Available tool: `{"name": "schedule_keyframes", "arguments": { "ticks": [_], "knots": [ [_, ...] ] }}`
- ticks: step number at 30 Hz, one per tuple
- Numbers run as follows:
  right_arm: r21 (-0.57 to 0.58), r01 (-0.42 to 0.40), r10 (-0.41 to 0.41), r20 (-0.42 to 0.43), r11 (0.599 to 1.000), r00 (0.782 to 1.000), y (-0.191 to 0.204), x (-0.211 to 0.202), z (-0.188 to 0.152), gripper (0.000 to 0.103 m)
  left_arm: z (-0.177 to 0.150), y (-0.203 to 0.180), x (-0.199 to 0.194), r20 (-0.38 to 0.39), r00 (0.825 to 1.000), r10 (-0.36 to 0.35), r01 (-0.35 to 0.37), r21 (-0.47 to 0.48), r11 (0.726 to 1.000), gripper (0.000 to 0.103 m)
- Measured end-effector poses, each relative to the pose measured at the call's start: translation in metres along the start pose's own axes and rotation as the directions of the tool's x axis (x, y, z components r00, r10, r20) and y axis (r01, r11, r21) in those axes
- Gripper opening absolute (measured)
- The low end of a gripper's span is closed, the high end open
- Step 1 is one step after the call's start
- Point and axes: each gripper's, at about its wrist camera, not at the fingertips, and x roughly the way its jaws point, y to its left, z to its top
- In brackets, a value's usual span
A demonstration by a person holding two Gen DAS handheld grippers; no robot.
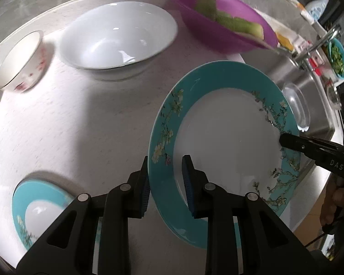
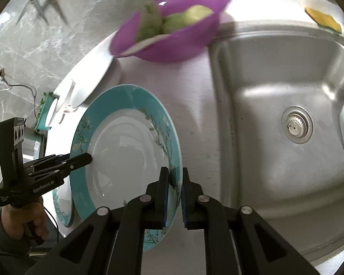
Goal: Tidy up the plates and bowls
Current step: 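Carry the large teal-rimmed plate with both tools and lower it onto the plate stack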
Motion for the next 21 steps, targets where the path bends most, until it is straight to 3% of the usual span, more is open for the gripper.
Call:
{"name": "schedule_keyframes", "arguments": {
  "ticks": [9,14,21],
  "knots": [
    [-0.099,-0.077,0.074,-0.030,0.992,0.997,0.073,0.004,-0.001,0.012,-0.049,0.058,-0.065,0.046,0.998,0.038,-0.032,-0.131,0.991,0.023],
    [-0.183,-0.135,0.119,-0.093,0.974,0.989,0.133,0.035,-0.002,0.012,-0.083,0.116,-0.092,0.056,0.993,0.102,-0.086,-0.241,0.967,0.023],
    [-0.275,-0.189,0.137,-0.197,0.943,0.971,0.206,0.084,-0.014,0.011,-0.128,0.188,-0.100,0.024,0.988,0.152,-0.136,-0.339,0.931,0.023]
  ]
}}
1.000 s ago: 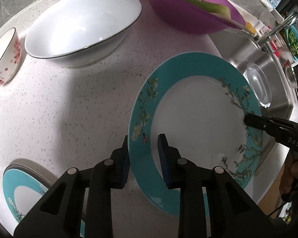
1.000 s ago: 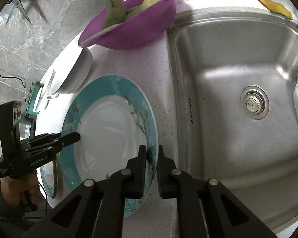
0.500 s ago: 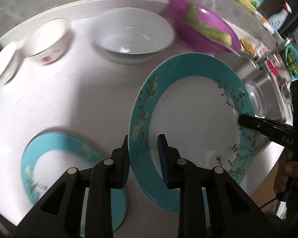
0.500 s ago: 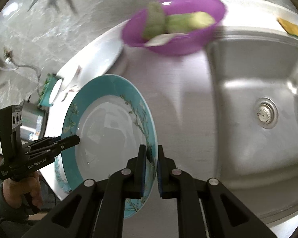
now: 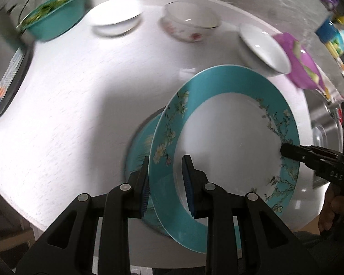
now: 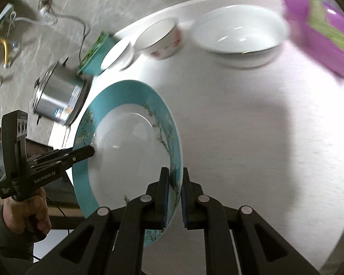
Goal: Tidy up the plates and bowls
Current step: 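Carry the large teal-rimmed plate with both tools and lower it onto the plate stack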
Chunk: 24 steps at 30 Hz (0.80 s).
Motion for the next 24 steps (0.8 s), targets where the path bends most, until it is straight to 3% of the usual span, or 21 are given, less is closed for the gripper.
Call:
{"name": "schedule_keyframes", "arguments": {
  "ticks": [7,17,24],
  "knots": [
    [-0.026,0.034,-0.035,-0.037,0.999,0.999,0.020,0.027,0.005,0.011,-0.007,0.031,0.016,-0.035,0.999,-0.020,0.020,-0.014,1.000,0.024],
    [-0.023,0.108,-0.109,-0.038,0.994,0.993,0.020,0.037,0.003,0.012,-0.013,0.030,0.034,-0.048,0.999,-0.014,0.015,0.030,0.999,0.025],
    [-0.056,0.165,-0.167,-0.036,0.985,0.985,0.026,0.045,0.000,0.015,-0.019,0.020,0.034,-0.025,0.999,0.039,-0.036,0.090,0.995,0.025]
  ]
}}
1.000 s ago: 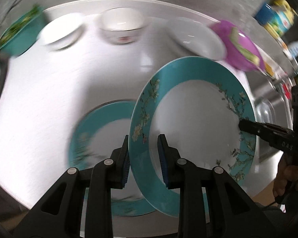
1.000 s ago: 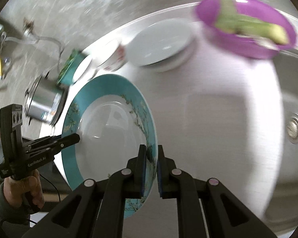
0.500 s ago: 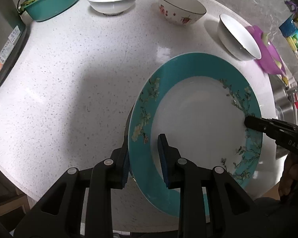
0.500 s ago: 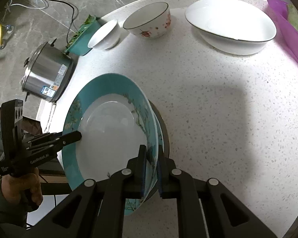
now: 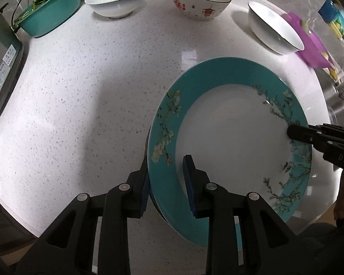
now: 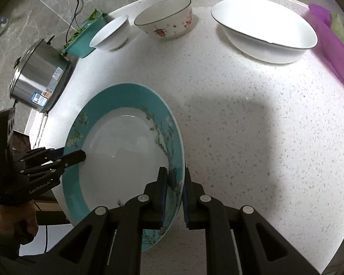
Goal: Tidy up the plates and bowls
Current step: 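Carry the large teal-rimmed plate with both tools and lower it onto the plate stack, then open both tools and lift them off the plate stack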
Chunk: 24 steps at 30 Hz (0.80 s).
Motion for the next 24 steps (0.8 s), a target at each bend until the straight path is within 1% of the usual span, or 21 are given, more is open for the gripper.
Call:
{"name": "schedule_keyframes", "arguments": {
  "ticks": [6,10,12,13,14,15,16,17,18,19,20,21,22,23,24],
  "knots": [
    [-0.027,0.023,-0.023,0.012,0.999,1.000,0.006,0.002,-0.001,0.015,-0.002,-0.002,0.001,0.019,1.000,0.023,-0.023,0.024,0.999,0.026],
    [-0.038,0.034,-0.033,0.019,0.999,0.999,0.007,0.002,-0.003,0.016,-0.004,-0.004,-0.001,0.030,0.999,0.023,-0.024,0.011,1.000,0.029],
    [-0.034,0.031,-0.031,0.023,0.999,0.999,0.007,0.002,-0.003,0.019,-0.005,-0.003,-0.002,0.030,0.999,0.021,-0.021,0.005,1.000,0.030],
    [-0.030,0.026,-0.026,0.023,0.999,0.999,0.008,0.002,-0.003,0.019,-0.004,-0.002,-0.002,0.029,0.999,0.018,-0.018,0.001,1.000,0.036],
    [-0.025,0.022,-0.021,0.022,0.999,1.000,0.008,0.002,-0.003,0.023,-0.002,-0.001,-0.005,0.039,0.999,0.013,-0.013,-0.006,1.000,0.053],
    [-0.018,0.014,-0.014,0.021,1.000,1.000,0.007,0.001,-0.004,0.034,-0.001,0.001,-0.010,0.054,0.998,0.008,-0.007,-0.014,1.000,0.061],
    [-0.010,0.011,-0.011,0.026,1.000,1.000,0.007,-0.002,-0.005,0.041,0.004,0.003,-0.018,0.081,0.997,-0.007,0.009,-0.023,1.000,0.071],
    [0.003,0.010,-0.010,0.044,1.000,0.999,0.005,-0.007,-0.005,0.049,0.008,0.004,-0.023,0.094,0.995,-0.024,0.026,-0.025,0.999,0.075],
    [0.014,0.011,-0.012,0.059,1.000,0.998,0.003,-0.012,-0.005,0.053,0.016,0.004,-0.030,0.103,0.993,-0.049,0.052,-0.023,0.998,0.076],
    [0.026,0.011,-0.013,0.073,1.000,0.997,0.000,-0.018,-0.004,0.054,0.025,0.003,-0.035,0.107,0.992,-0.071,0.072,-0.014,0.997,0.081],
    [0.049,0.009,-0.013,0.091,0.999,0.996,-0.007,-0.026,-0.002,0.059,0.034,0.001,-0.040,0.110,0.990,-0.093,0.094,-0.003,0.996,0.087],
    [0.071,0.009,-0.016,0.106,0.997,0.994,-0.013,-0.033,-0.001,0.066,0.043,-0.002,-0.045,0.114,0.986,-0.120,0.119,0.011,0.993,0.090],
    [0.101,0.009,-0.021,0.126,0.995,0.992,-0.020,-0.041,0.001,0.067,0.055,-0.006,-0.050,0.118,0.981,-0.151,0.148,0.032,0.988,0.093],
    [0.136,0.006,-0.026,0.151,0.991,0.988,-0.030,-0.051,0.004,0.067,0.070,-0.012,-0.055,0.125,0.975,-0.183,0.176,0.060,0.983,0.093],
    [0.169,0.001,-0.031,0.174,0.986,0.984,-0.039,-0.061,0.007,0.067,0.082,-0.018,-0.059,0.128,0.972,-0.195,0.185,0.081,0.979,0.093]
  ]
}}
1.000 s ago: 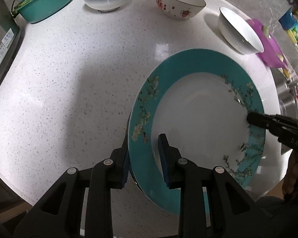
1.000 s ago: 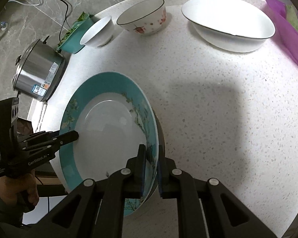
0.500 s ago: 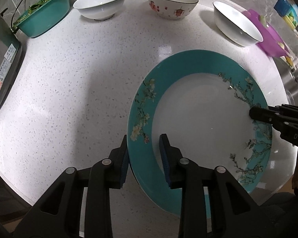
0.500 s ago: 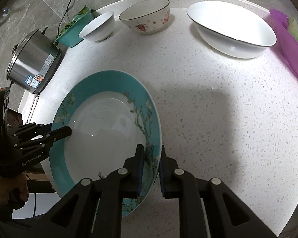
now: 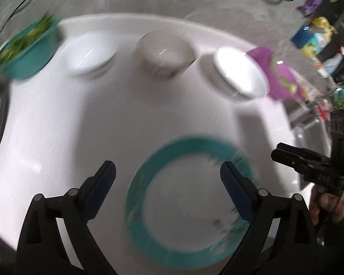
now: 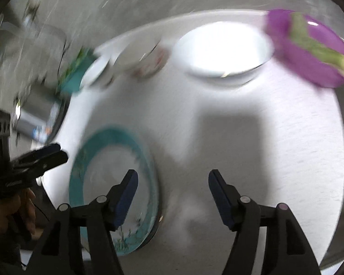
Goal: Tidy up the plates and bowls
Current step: 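Open both tools and lift them off the plate stack, then move both tools to the large white bowl and grip its rim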
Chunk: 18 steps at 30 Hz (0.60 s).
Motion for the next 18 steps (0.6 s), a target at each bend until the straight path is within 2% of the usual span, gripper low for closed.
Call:
{"name": "schedule_keyframes", "arguments": {
  "ticks": [4,6,8,13,18],
  "knots": [
    [0.117,0.029,-0.042,0.109,0.993,0.993,-0.033,-0.032,0.033,0.068,0.068,-0.025,0.015,0.018,1.000,-0.003,0.002,0.094,0.996,0.093],
    [0.179,0.044,-0.072,0.155,0.983,0.985,-0.048,-0.040,0.051,0.068,0.093,-0.038,0.030,0.020,0.999,0.033,-0.036,0.125,0.992,0.093],
    [0.219,0.057,-0.096,0.173,0.974,0.980,-0.057,-0.040,0.064,0.068,0.116,-0.054,0.052,-0.009,1.000,0.018,-0.016,0.156,0.988,0.093],
    [0.283,0.074,-0.121,0.153,0.956,0.981,-0.071,-0.022,0.085,0.068,0.143,-0.088,0.098,-0.073,0.997,0.007,0.009,0.214,0.977,0.093],
    [0.307,0.094,-0.134,0.113,0.947,0.984,-0.076,-0.004,0.098,0.068,0.166,-0.098,0.134,-0.111,0.994,-0.004,0.025,0.195,0.980,0.093]
  ]
}}
